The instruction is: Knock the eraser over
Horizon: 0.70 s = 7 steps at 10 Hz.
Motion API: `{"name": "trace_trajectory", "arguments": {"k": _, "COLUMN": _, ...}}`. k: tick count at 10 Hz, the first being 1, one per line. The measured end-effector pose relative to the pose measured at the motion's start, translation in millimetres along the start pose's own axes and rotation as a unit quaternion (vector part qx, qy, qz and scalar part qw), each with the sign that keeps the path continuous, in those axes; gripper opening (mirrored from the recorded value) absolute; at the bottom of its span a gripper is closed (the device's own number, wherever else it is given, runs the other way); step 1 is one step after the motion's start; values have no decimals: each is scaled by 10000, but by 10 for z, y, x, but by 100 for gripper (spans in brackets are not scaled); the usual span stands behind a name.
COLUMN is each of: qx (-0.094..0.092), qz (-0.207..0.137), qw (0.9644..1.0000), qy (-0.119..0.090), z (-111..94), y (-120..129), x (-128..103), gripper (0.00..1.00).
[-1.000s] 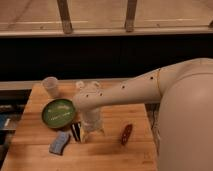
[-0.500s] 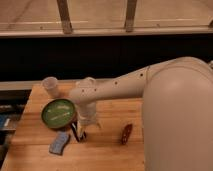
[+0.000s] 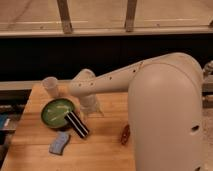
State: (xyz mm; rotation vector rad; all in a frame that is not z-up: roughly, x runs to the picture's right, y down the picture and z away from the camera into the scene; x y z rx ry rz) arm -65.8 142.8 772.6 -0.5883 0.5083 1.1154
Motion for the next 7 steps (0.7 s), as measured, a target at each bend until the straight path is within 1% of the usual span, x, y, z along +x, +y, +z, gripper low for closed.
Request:
{"name": "trace_trajectory", "arguments": {"k": 1, "qx": 49, "qz": 72, "qw": 9998, "qy": -150, "z": -62, "y": -73, "x": -94, "gripper": 64}}
{"name": "trace_trajectory", "arguments": {"k": 2, "qx": 168, "qz": 321, "qw": 9987, "qy": -349, "z": -195, "y": -240, "x": -163, "gripper": 64}}
{"name": "trace_trajectory", "arguments": {"k": 3, "qx": 228, "qz": 536, "qw": 9972, "qy": -468, "z": -320, "y": -364, "x": -143, "gripper": 64}}
{"name": "trace_trajectory", "arguments": {"k": 4, "qx": 291, "qz": 712, "qw": 9955, "qy": -551, "z": -388, "y": -496, "x": -93, "gripper": 64}}
{"name": "trace_trajectory", "arguments": {"k": 5, "qx": 343, "qz": 945, "qw": 9927, "qy": -671, "z": -472, "y": -670, "x": -7, "gripper": 64}}
{"name": "trace_trajectory", "arguments": {"k": 6, "qx": 414, "qz": 1234, "qw": 9886, "qy": -759, "z": -543, "y": -886, "x": 111, "gripper": 64}}
{"name": "trace_trajectory", "arguments": {"k": 7, "qx": 430, "qz": 1297, "qw": 9875, "qy": -792, "z": -560, "y": -934, "x": 136, "gripper": 64}}
